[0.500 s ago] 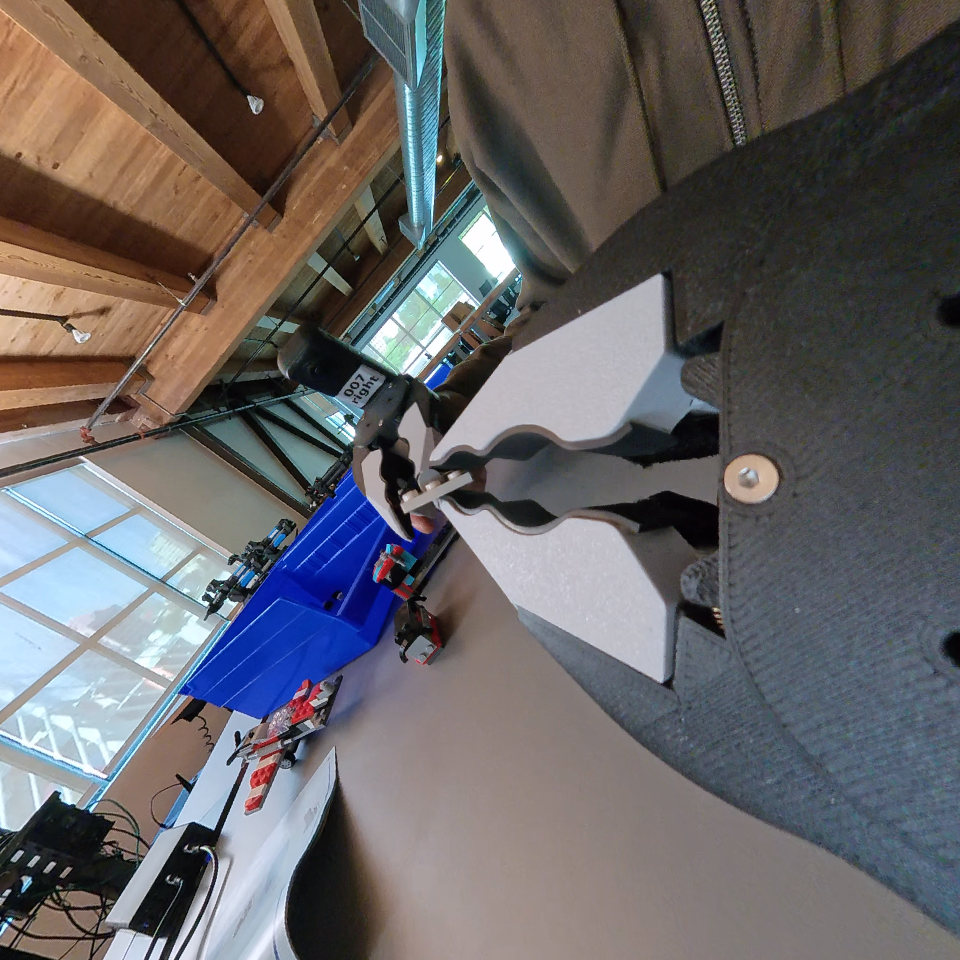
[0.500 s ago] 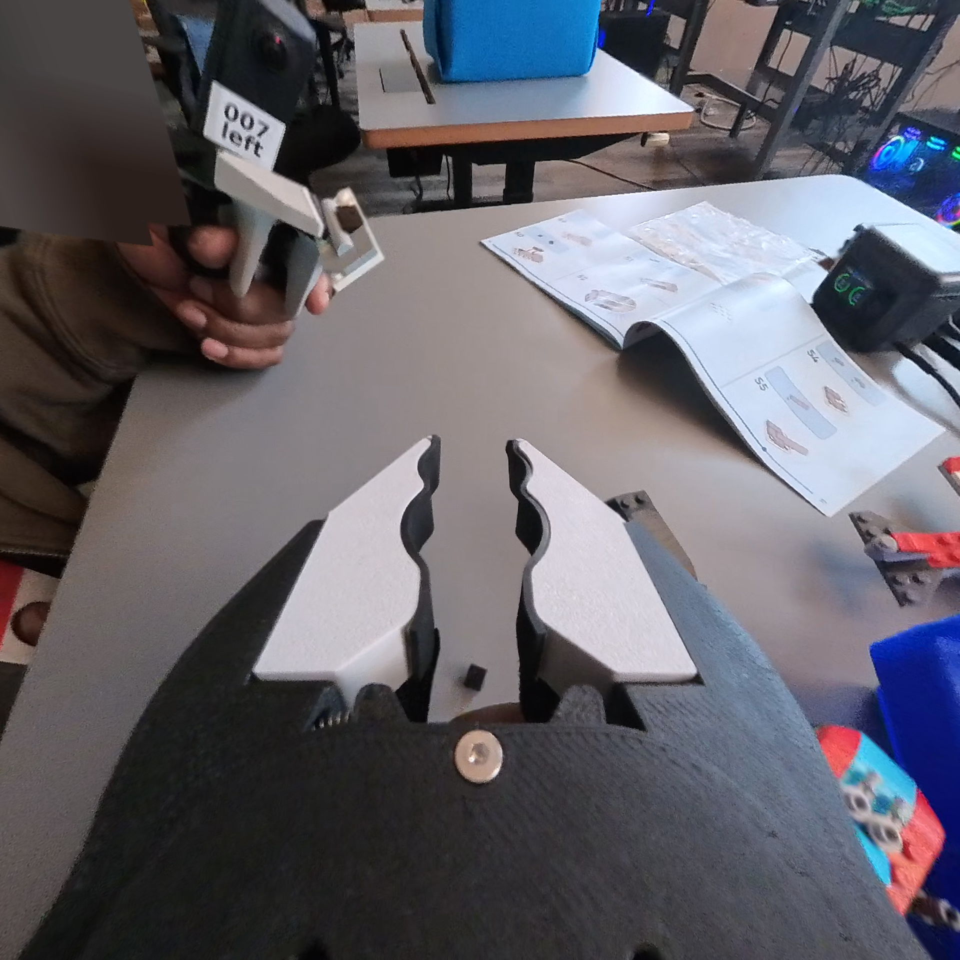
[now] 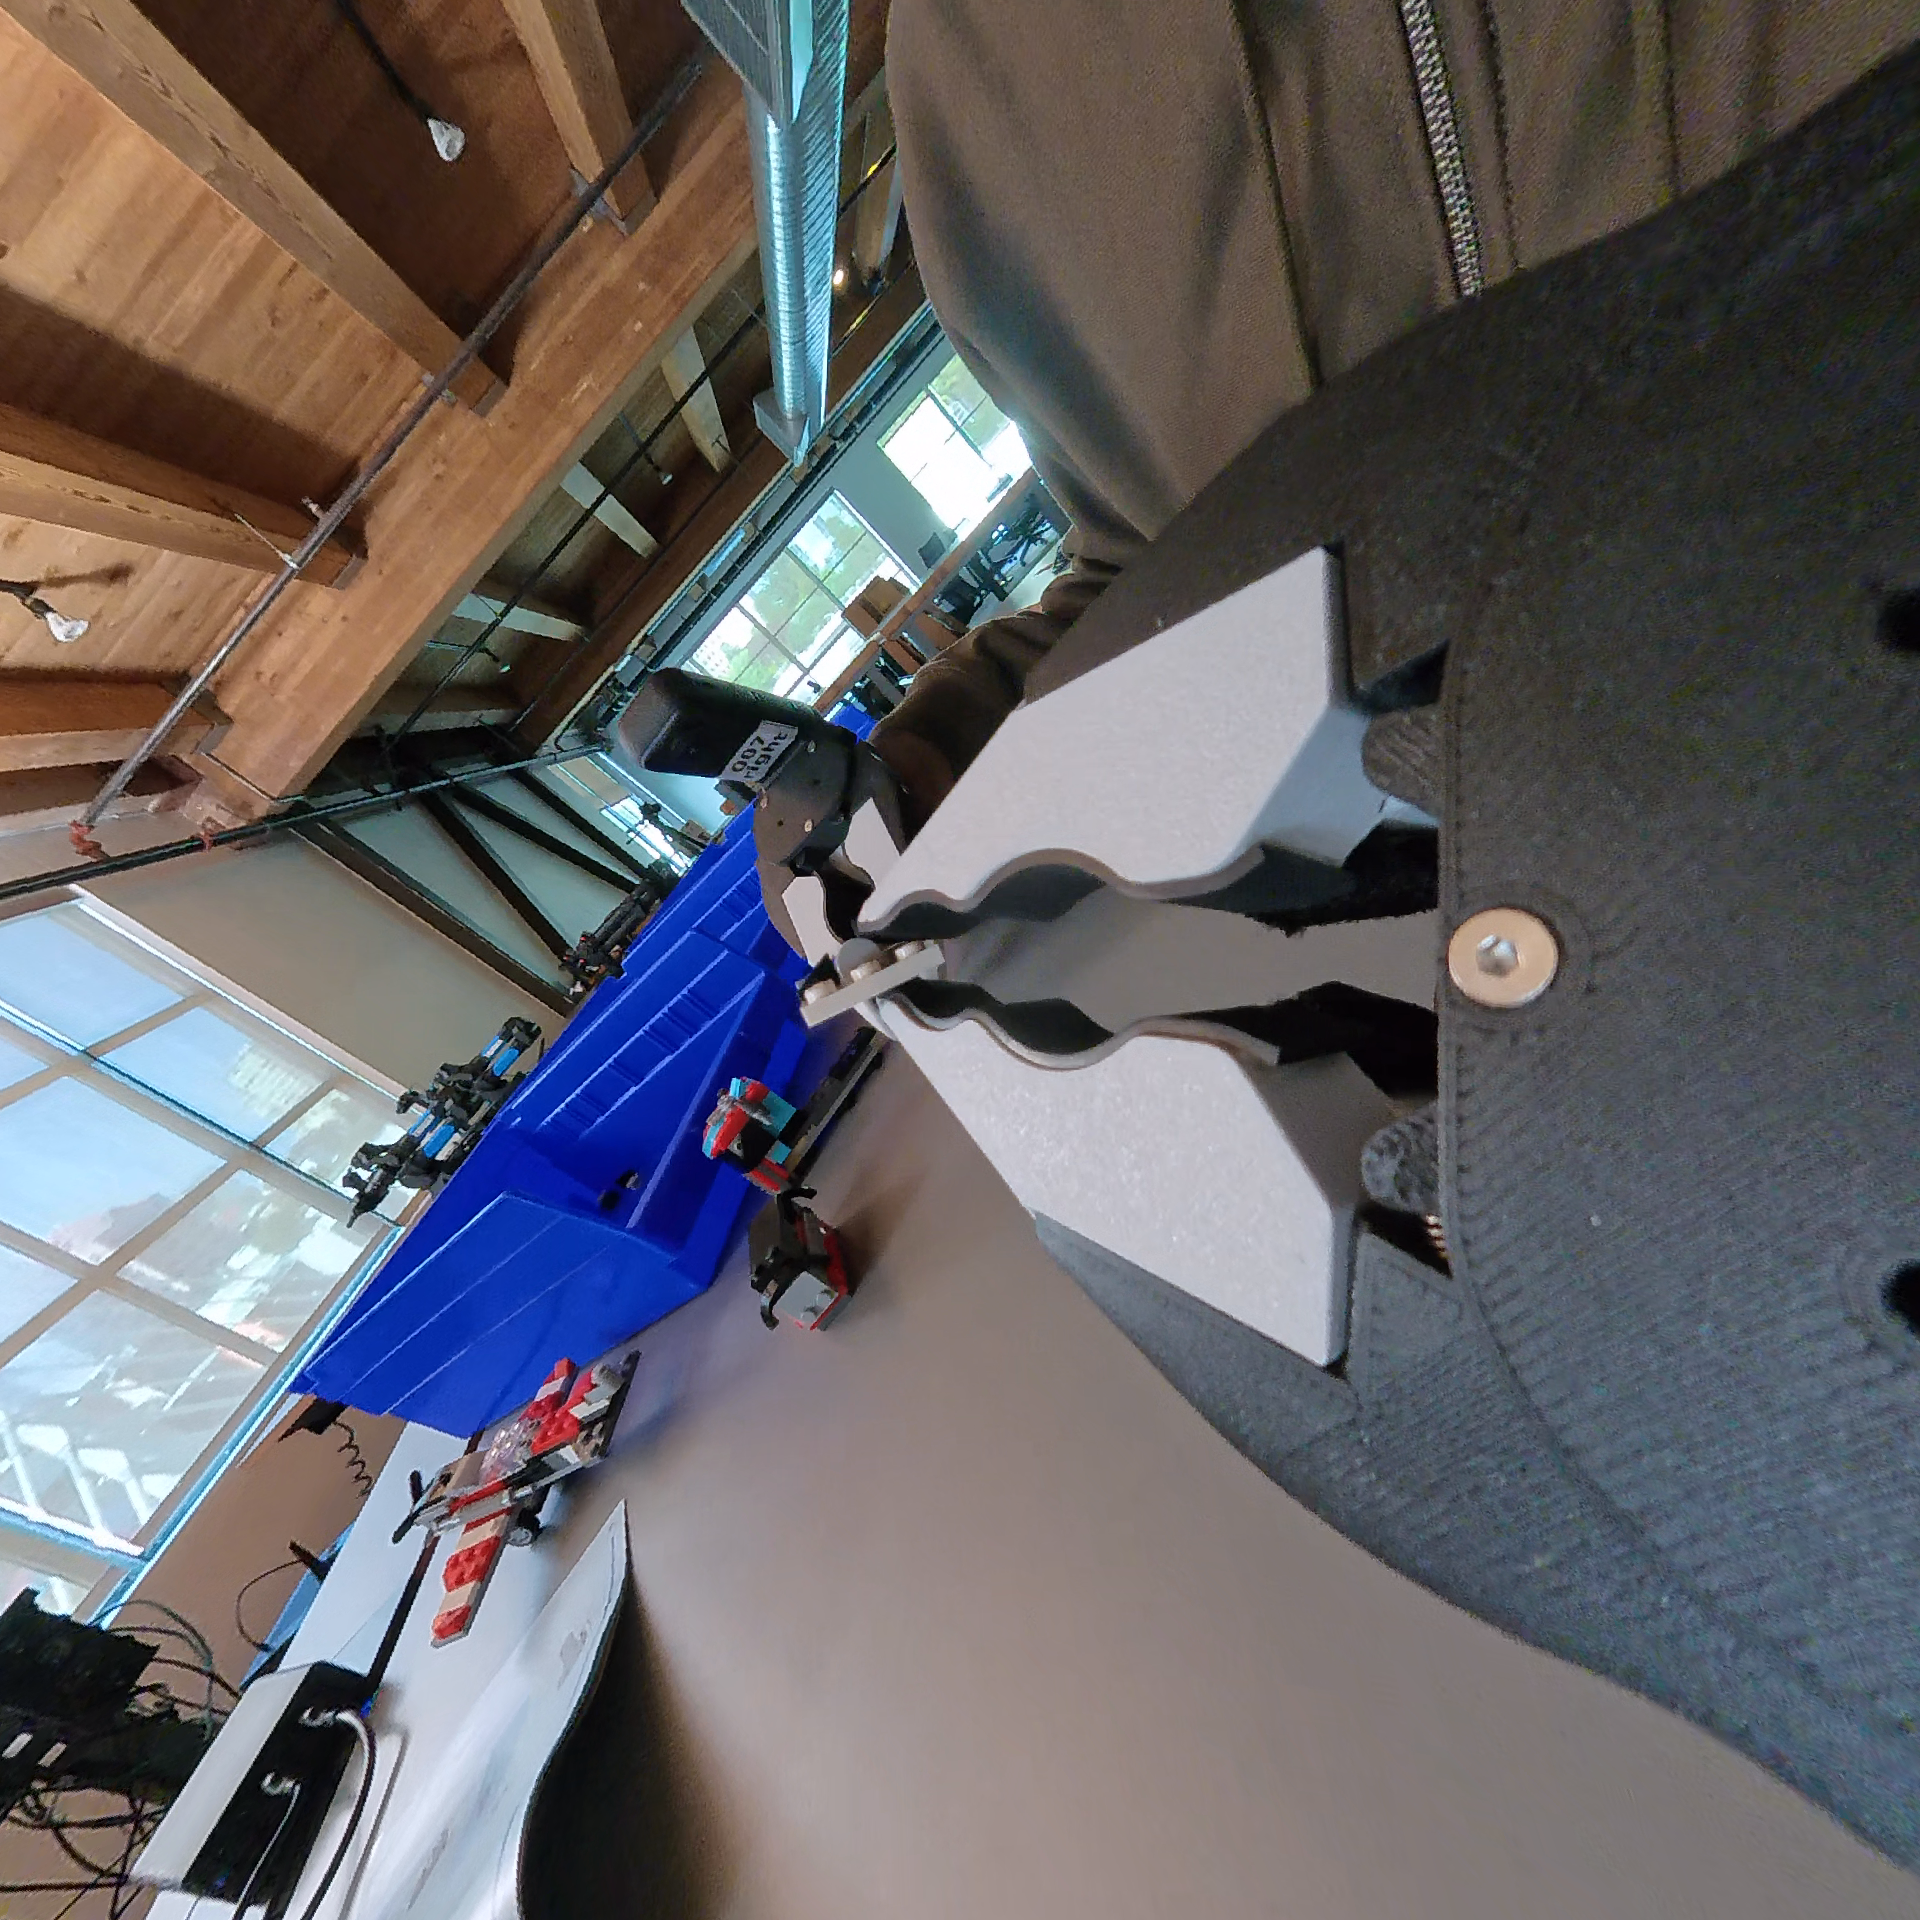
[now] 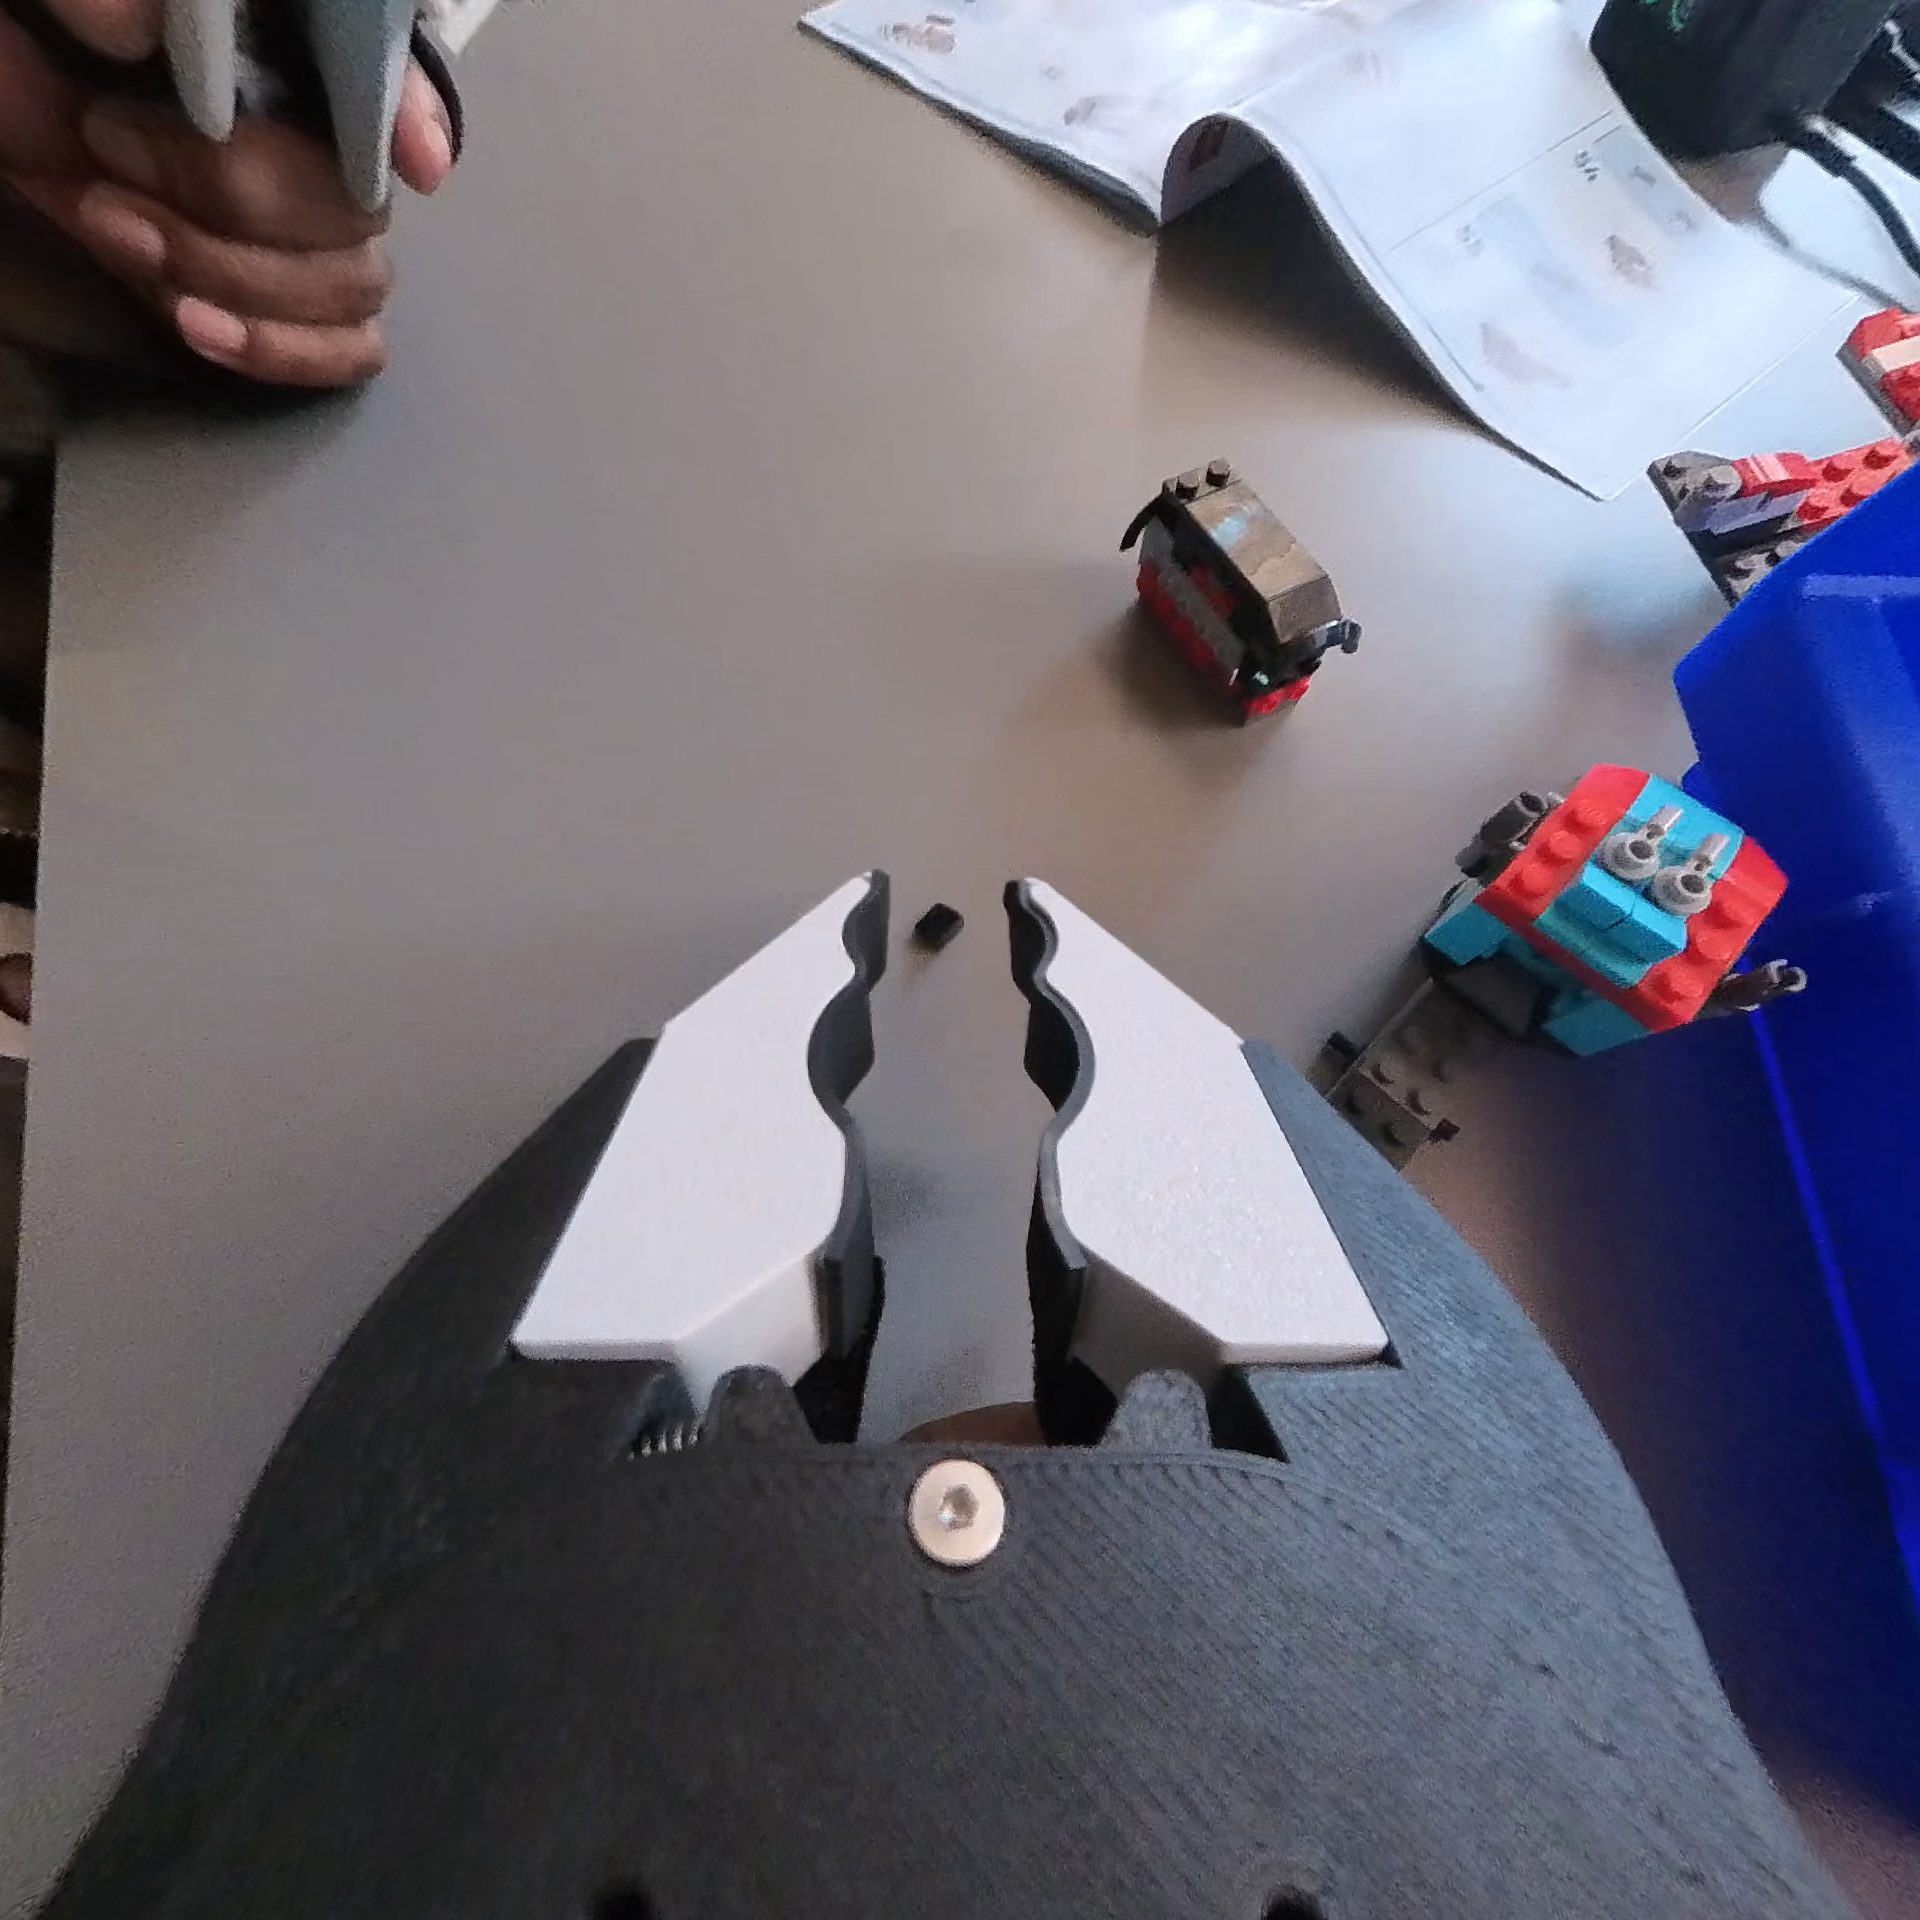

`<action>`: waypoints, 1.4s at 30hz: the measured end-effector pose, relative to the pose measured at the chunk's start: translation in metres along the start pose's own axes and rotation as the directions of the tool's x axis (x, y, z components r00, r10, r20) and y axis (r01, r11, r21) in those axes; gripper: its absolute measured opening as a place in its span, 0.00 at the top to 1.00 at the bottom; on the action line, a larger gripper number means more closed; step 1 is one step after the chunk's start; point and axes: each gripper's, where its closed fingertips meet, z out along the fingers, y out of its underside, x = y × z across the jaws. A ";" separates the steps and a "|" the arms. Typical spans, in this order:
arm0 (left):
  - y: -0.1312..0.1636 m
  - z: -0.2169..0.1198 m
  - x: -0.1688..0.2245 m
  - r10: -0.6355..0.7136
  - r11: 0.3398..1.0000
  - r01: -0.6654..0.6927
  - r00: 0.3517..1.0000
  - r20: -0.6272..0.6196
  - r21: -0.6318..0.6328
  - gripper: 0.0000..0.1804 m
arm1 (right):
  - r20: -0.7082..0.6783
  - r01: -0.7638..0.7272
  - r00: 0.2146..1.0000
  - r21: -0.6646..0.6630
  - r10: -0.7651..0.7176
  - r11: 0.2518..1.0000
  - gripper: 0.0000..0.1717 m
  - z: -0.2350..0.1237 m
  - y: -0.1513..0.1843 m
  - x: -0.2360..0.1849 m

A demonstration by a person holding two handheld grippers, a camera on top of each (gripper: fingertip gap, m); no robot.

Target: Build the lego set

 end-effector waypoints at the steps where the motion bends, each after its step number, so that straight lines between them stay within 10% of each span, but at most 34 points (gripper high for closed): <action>1: 0.001 0.001 0.001 -0.003 1.000 0.003 1.000 -0.002 -0.005 0.96 | 0.000 0.006 1.000 -0.012 -0.006 1.000 0.86 0.000 0.002 0.000; 42: 0.007 0.010 0.009 -0.010 1.000 0.009 0.999 -0.039 -0.019 0.96 | 0.045 0.115 0.993 -0.182 -0.109 0.976 0.86 0.024 0.009 -0.034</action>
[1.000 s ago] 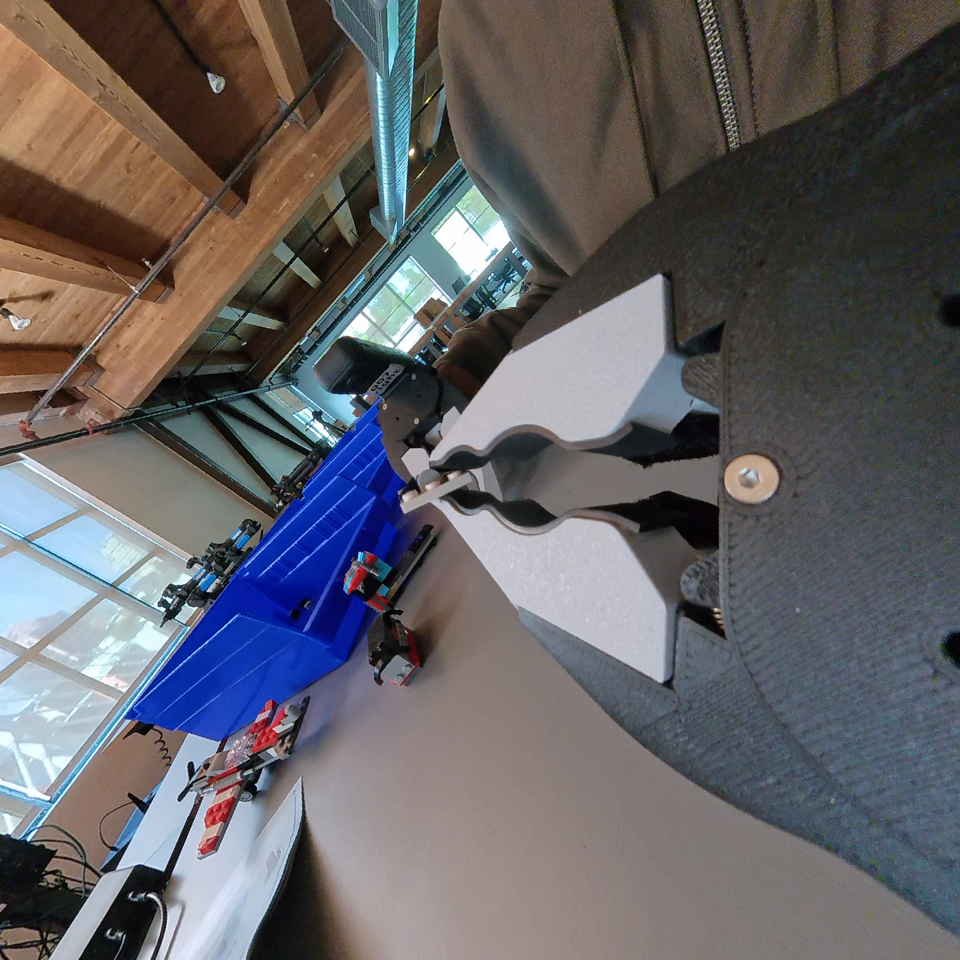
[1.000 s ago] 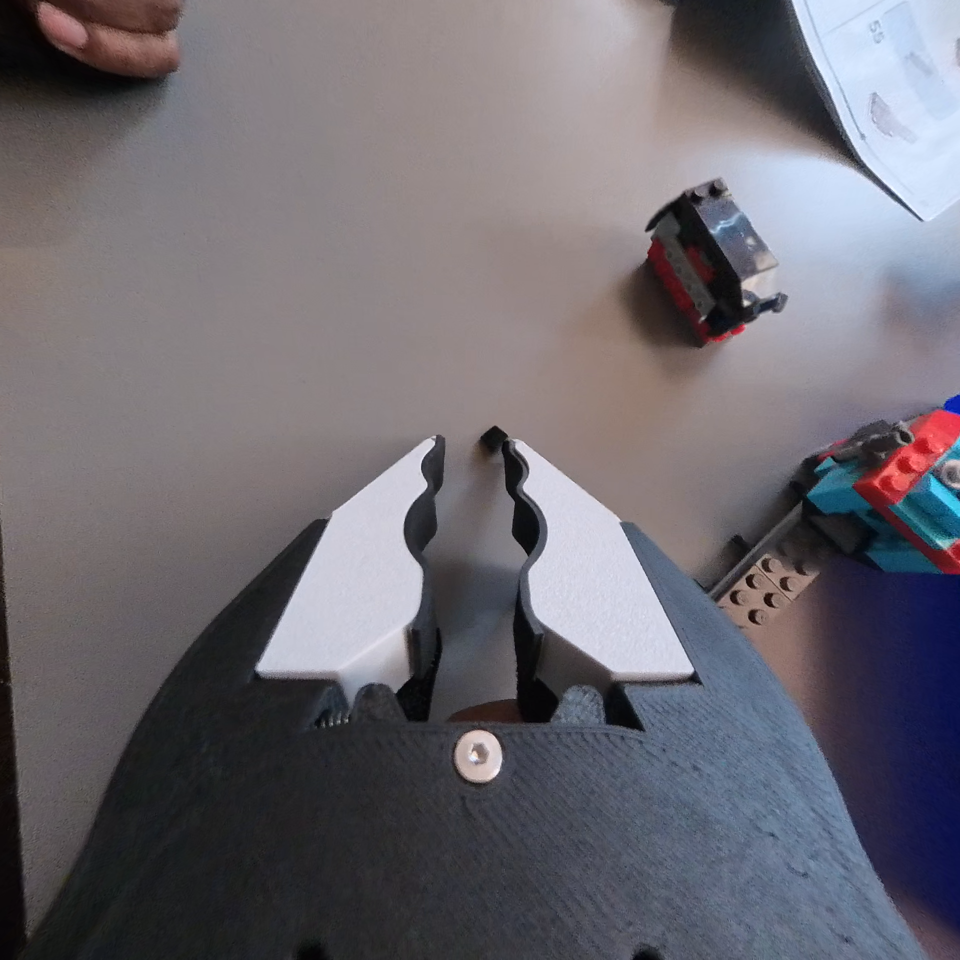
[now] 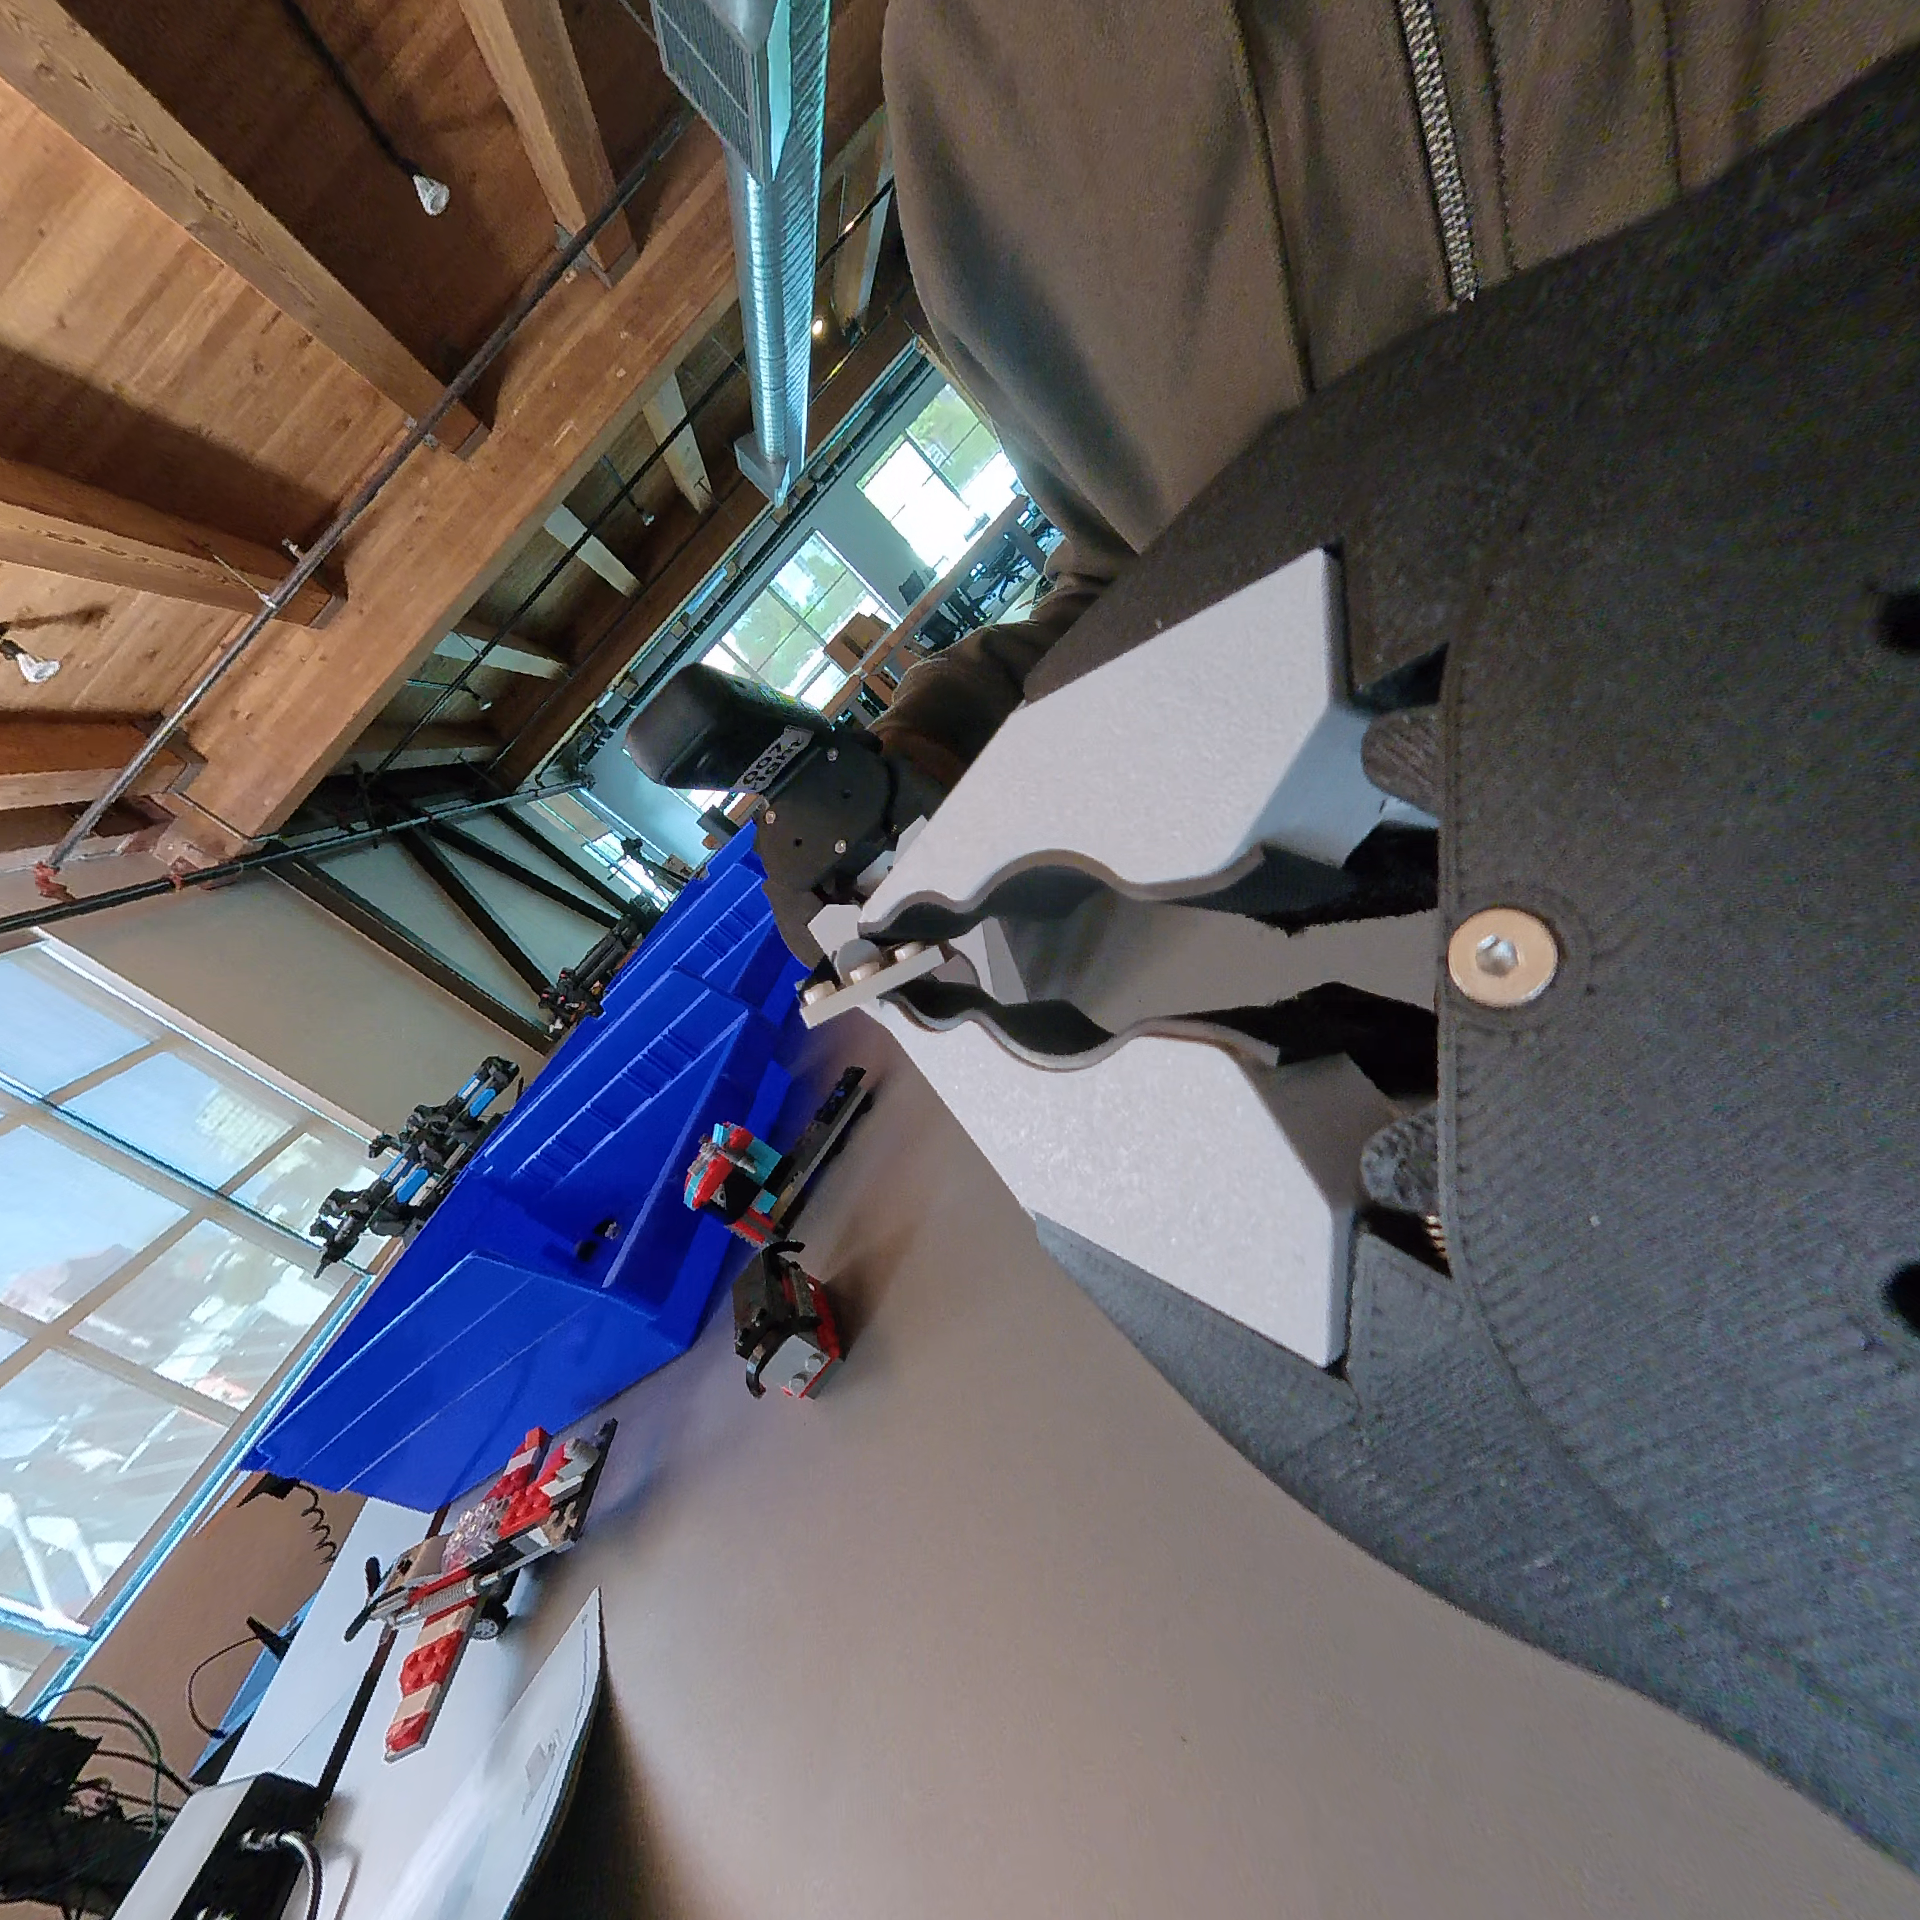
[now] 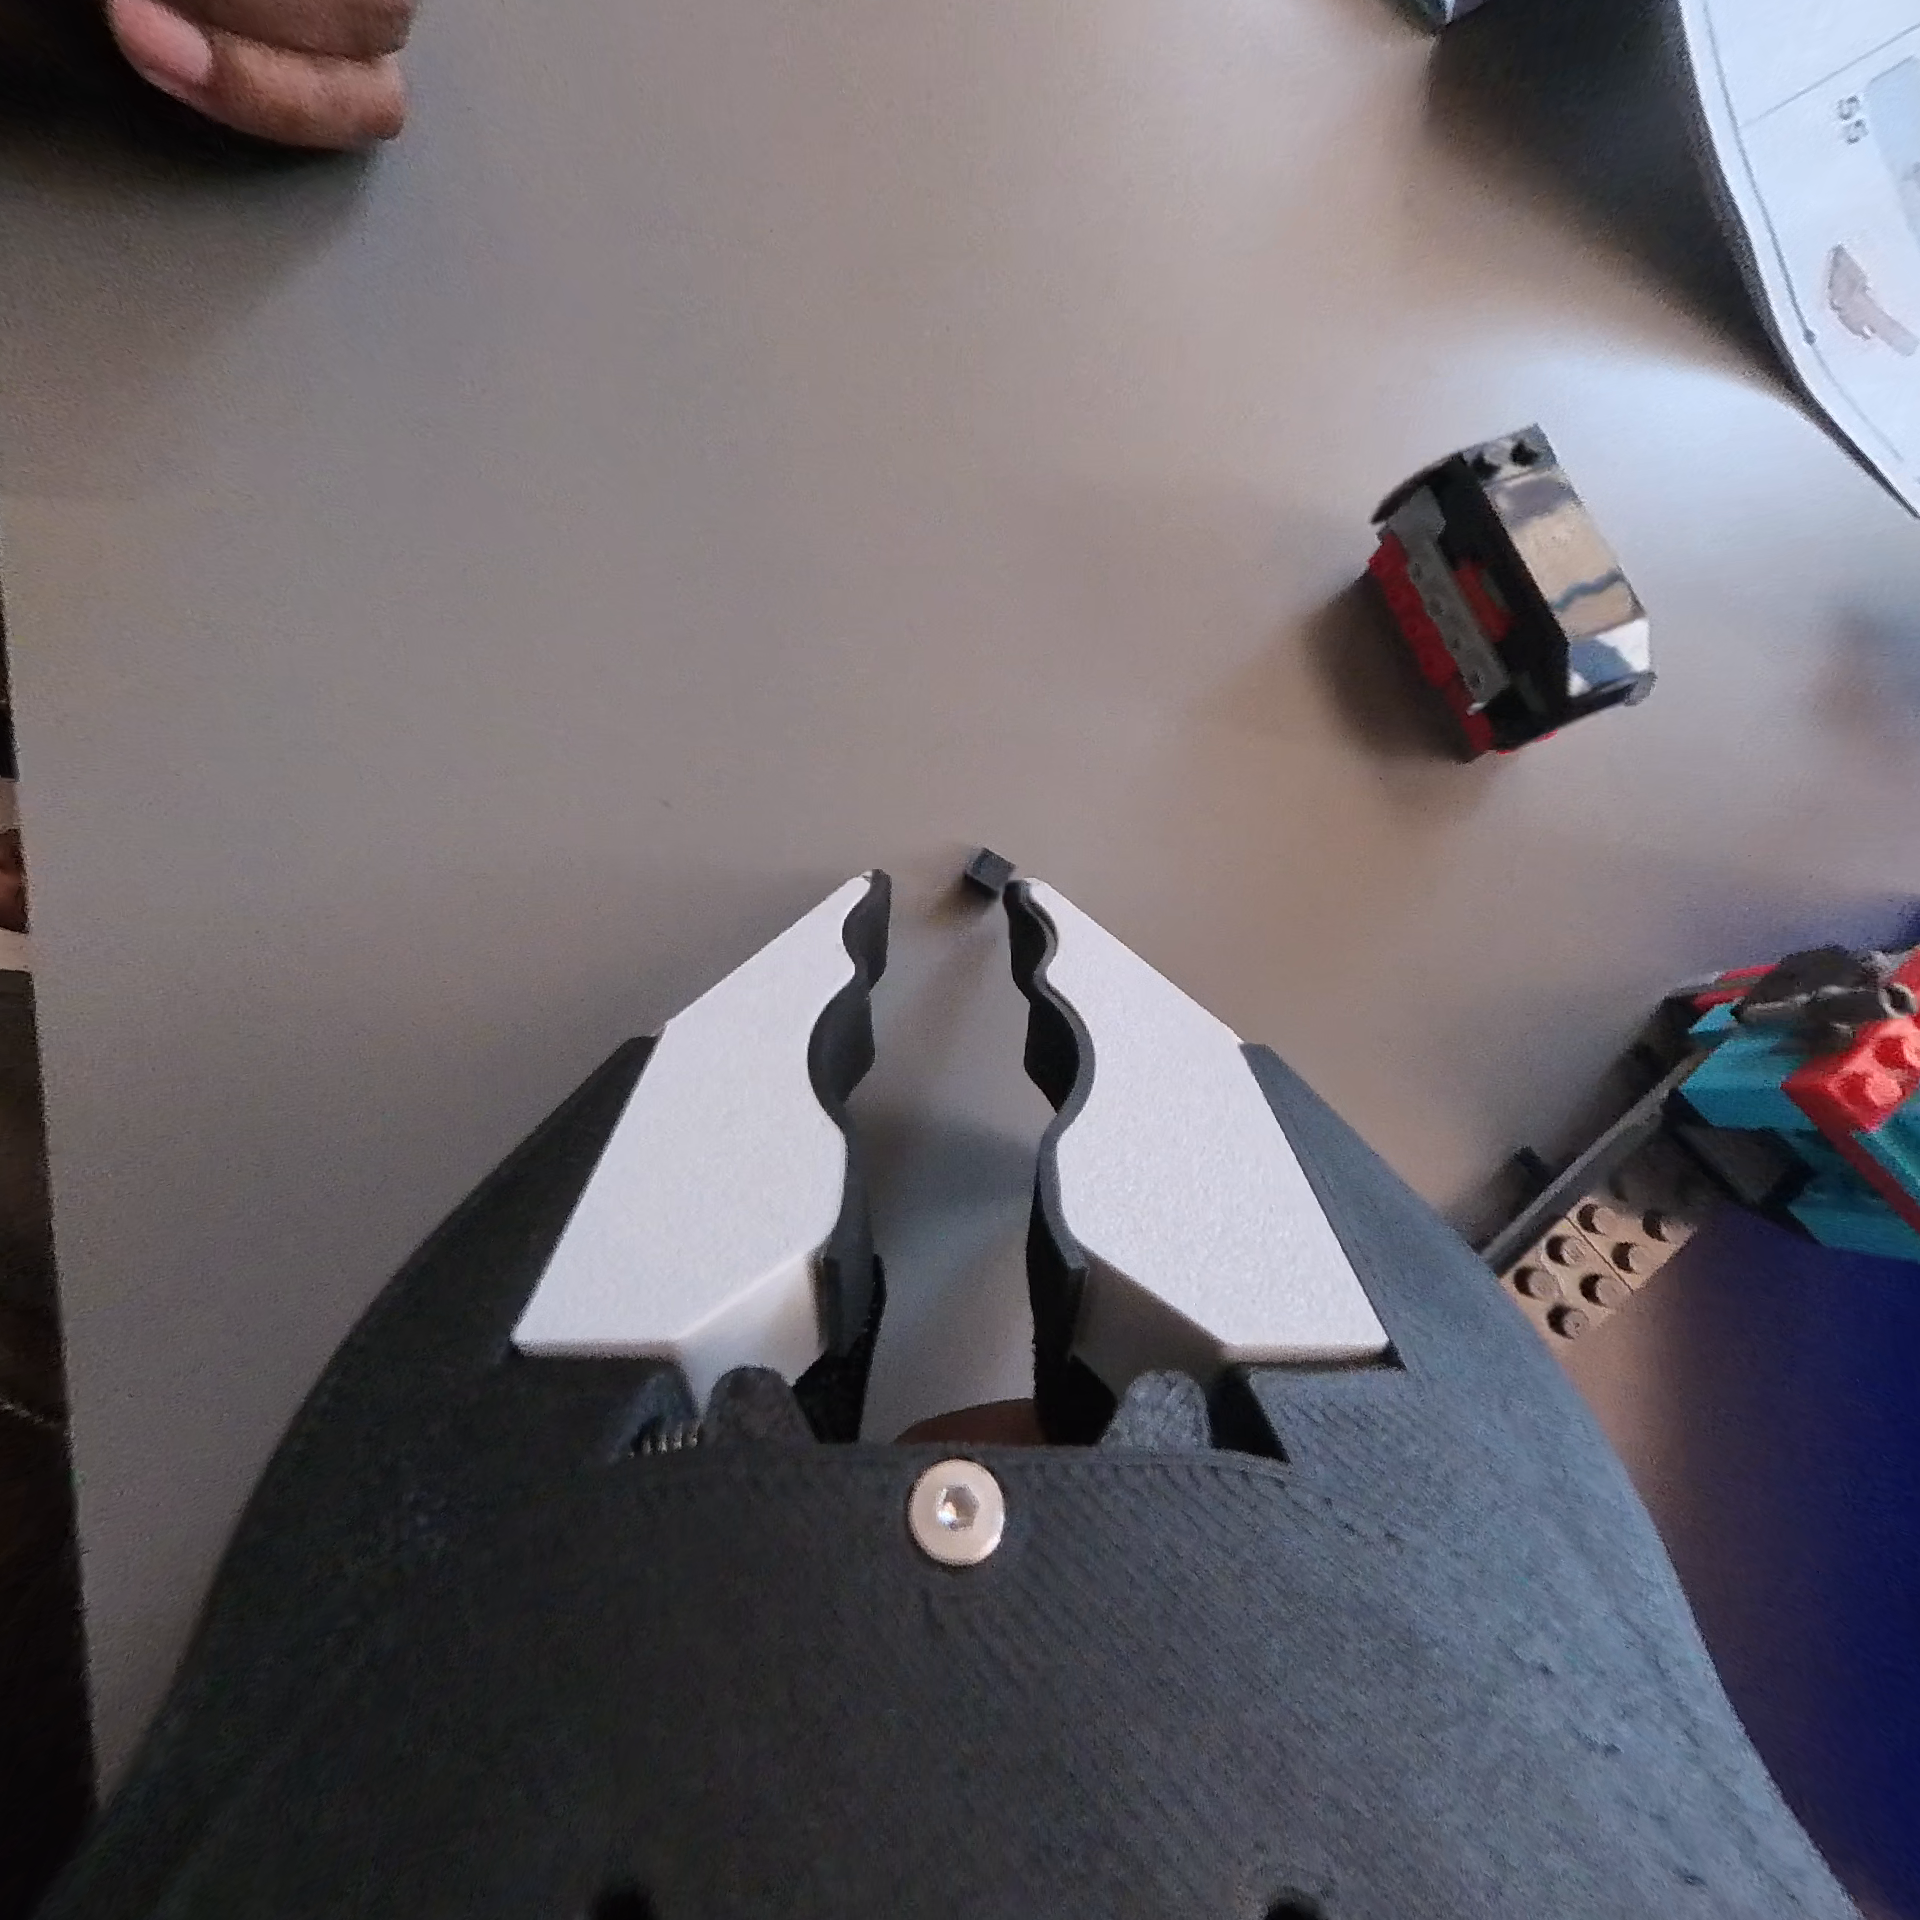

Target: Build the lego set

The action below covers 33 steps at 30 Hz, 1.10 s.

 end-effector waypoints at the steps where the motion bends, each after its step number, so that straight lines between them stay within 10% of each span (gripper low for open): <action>1: 0.000 0.000 0.000 0.000 1.000 0.000 1.000 -0.001 0.000 0.96 | 0.006 0.005 1.000 -0.001 -0.005 1.000 0.86 0.001 -0.001 -0.002; 33: 0.008 0.005 0.001 -0.051 0.998 0.051 0.999 -0.001 -0.043 0.96 | -0.062 0.058 0.996 -0.059 -0.061 0.997 0.95 0.009 -0.005 0.003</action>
